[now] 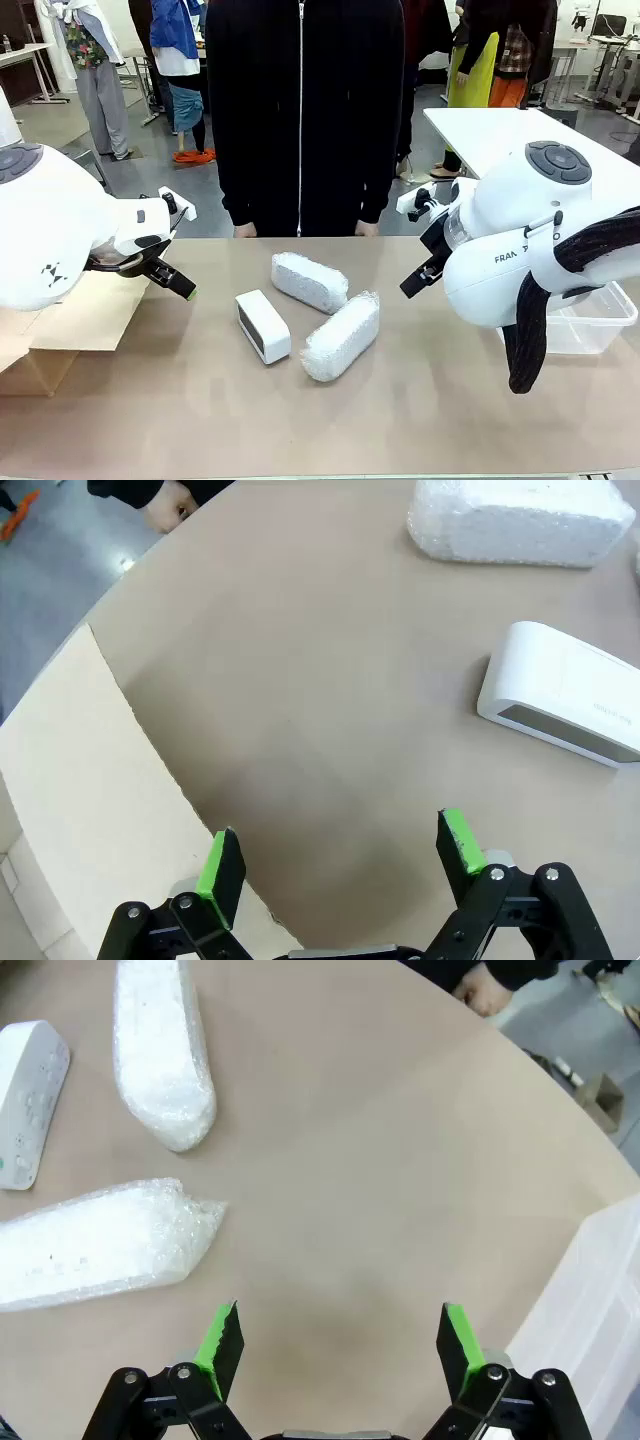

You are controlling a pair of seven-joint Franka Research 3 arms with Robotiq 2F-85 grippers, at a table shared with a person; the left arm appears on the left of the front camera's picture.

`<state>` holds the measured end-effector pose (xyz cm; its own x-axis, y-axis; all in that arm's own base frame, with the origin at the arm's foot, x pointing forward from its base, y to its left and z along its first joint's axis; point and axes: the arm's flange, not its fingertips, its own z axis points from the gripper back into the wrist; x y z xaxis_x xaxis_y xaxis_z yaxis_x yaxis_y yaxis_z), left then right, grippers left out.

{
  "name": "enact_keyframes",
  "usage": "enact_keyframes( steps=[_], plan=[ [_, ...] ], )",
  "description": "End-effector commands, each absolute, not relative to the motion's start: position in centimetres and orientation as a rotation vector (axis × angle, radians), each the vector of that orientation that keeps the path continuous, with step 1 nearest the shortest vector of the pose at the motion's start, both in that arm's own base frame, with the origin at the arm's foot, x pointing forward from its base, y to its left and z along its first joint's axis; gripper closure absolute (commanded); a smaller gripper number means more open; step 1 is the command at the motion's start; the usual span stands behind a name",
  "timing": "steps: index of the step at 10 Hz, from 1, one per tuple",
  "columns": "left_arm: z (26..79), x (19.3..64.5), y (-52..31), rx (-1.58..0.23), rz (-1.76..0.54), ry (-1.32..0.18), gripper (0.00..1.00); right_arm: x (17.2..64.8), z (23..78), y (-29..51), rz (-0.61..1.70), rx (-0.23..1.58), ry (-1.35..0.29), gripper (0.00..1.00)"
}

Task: Separate and place wrapped and unwrapped clocks.
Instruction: Pick up the Digital clock indicated by the person.

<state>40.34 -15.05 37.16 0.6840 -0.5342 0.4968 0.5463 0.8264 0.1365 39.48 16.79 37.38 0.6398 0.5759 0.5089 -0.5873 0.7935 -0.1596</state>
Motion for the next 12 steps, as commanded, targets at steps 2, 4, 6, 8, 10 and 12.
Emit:
enact_keyframes(
  steps=[2,4,6,8,10,12],
  plan=[
    [37.16,40.34,-15.06,-0.023,-0.606,-0.549,0.0,39.48,37.38,16.79,0.663,0.021,-0.573,0.0],
    [37.16,40.34,-15.06,-0.023,-0.606,-0.549,0.0,39.48,37.38,16.79,0.663,0.021,-0.573,0.0],
    [37.16,40.34,-15.06,-0.023,-0.606,-0.549,0.0,39.48,37.38,16.79,0.663,0.021,-0.573,0.0],
    [37.16,40.34,-15.06,-0.023,-0.606,-0.549,0.0,39.48,37.38,16.79,0.663,0.021,-0.573,0.0],
    [37.16,40.34,-15.06,-0.023,-0.606,-0.549,0.0,39.48,37.38,16.79,0.663,0.021,-0.573,0.0],
    [37.16,40.34,-15.06,-0.023,-0.606,-0.549,0.0,39.48,37.38,16.79,0.663,0.021,-0.573,0.0]
  ],
)
